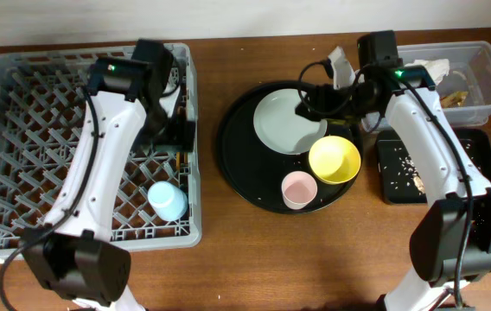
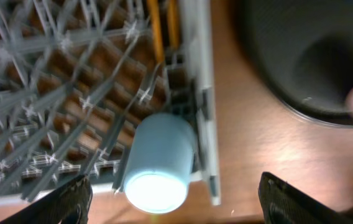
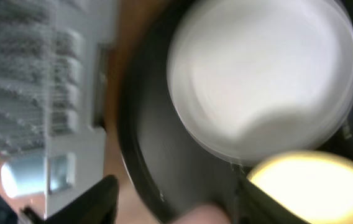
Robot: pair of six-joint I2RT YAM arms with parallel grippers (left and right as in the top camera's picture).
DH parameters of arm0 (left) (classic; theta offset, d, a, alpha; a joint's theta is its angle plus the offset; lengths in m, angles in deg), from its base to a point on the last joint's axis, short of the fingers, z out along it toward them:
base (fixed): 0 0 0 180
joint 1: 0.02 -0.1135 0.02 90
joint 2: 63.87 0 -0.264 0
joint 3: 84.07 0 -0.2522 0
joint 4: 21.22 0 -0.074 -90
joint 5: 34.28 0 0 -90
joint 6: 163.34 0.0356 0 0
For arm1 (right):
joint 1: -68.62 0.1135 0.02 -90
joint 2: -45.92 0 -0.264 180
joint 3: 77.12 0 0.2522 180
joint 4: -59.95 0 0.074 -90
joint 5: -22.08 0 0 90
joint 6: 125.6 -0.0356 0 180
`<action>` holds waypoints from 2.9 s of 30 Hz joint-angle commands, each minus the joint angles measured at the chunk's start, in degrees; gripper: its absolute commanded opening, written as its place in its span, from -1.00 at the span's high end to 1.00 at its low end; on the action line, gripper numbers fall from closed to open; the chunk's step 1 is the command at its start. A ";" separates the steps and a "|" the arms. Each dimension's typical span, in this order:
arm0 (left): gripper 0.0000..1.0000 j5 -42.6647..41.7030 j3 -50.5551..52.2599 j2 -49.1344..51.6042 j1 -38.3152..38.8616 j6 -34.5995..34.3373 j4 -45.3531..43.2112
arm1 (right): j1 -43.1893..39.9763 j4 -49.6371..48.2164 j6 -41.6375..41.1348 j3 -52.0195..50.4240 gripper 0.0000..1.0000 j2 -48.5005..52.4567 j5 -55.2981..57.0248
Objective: Sort waste into correct bins and load items into the dishwasher rack
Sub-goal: 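Grasp the pink cup with the right gripper, then lift the pink cup and hand it to the left gripper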
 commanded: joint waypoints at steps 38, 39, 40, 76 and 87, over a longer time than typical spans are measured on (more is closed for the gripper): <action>-0.93 -19.71 0.61 -0.85 4.79 0.59 -14.36 | 5.97 2.19 6.14 -13.86 0.91 -5.95 -9.29; -0.98 -25.51 0.59 -0.85 3.41 1.88 -14.36 | 4.11 0.33 6.69 -13.75 0.91 -6.58 -14.67; -0.98 -35.17 0.61 -0.85 1.05 4.85 -14.38 | 0.72 -3.17 8.09 -13.75 0.92 -6.95 -24.41; -0.55 -78.60 0.61 -0.83 -3.50 19.52 -17.14 | 8.17 -64.87 -22.75 -13.75 0.91 -6.84 -42.18; -0.84 -78.62 0.61 -0.83 -3.39 19.50 -16.85 | 7.72 -71.21 -26.69 -13.75 0.91 -6.84 -41.38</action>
